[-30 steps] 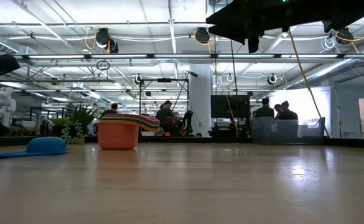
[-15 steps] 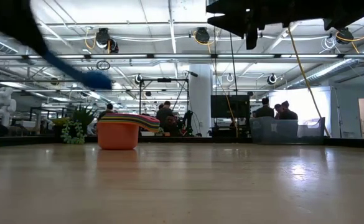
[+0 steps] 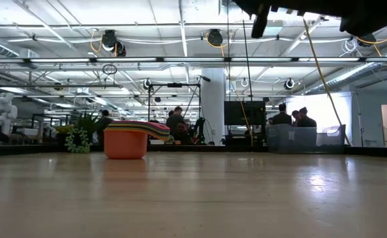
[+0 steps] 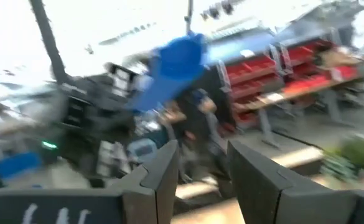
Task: Nest measuring cups in basket
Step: Stack the blue measuring cup on top of the light red measuring cup
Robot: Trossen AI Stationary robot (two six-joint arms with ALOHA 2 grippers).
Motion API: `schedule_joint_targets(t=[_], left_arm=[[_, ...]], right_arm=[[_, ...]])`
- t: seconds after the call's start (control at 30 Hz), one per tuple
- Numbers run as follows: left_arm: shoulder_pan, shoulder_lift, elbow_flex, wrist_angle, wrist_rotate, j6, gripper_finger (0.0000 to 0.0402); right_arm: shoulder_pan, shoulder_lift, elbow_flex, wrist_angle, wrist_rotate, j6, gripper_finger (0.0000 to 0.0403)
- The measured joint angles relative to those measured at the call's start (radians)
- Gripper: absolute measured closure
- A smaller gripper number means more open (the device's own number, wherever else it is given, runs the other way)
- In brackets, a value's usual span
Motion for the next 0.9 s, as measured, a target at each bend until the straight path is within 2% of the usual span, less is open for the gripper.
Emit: schedule_joint_targets(t=[0.1, 0.2, 0.33, 0.5, 0.63, 0.8, 0.9], left_arm=[[0.053, 0.000, 0.000, 0.001, -0.001, -0.062, 0.0396], [0.096, 0.001, 0.000, 0.058, -0.001, -0.102, 0.0396], [0.144, 0.010, 0.000, 0.219, -0.001, -0.017, 0.0396], [0.173, -0.007, 0.004, 0.513, 0.028, 0.199, 0.0396], [0.173, -0.026, 0.004, 0.796, 0.105, 0.478, 0.0396], [0.186, -0.068, 0.004, 1.194, 0.295, 0.828, 0.0396], [0.204, -0.066, 0.001, 1.378, 0.393, 1.012, 0.0396]], right_arm=[[0.003, 0.051, 0.010, 0.101, -0.045, 0.016, 0.0270], [0.001, 0.094, 0.057, 0.109, -0.069, 0.009, 0.0270], [0.003, 0.142, 0.125, 0.064, -0.089, -0.026, 0.0270], [0.003, 0.152, 0.162, 0.014, -0.093, -0.073, 0.0270], [-0.014, 0.116, 0.162, -0.076, -0.088, -0.107, 0.0270], [-0.028, 0.033, 0.162, -0.265, -0.062, -0.113, 0.0270], [-0.027, -0.020, 0.162, -0.334, -0.063, -0.109, 0.0270]])
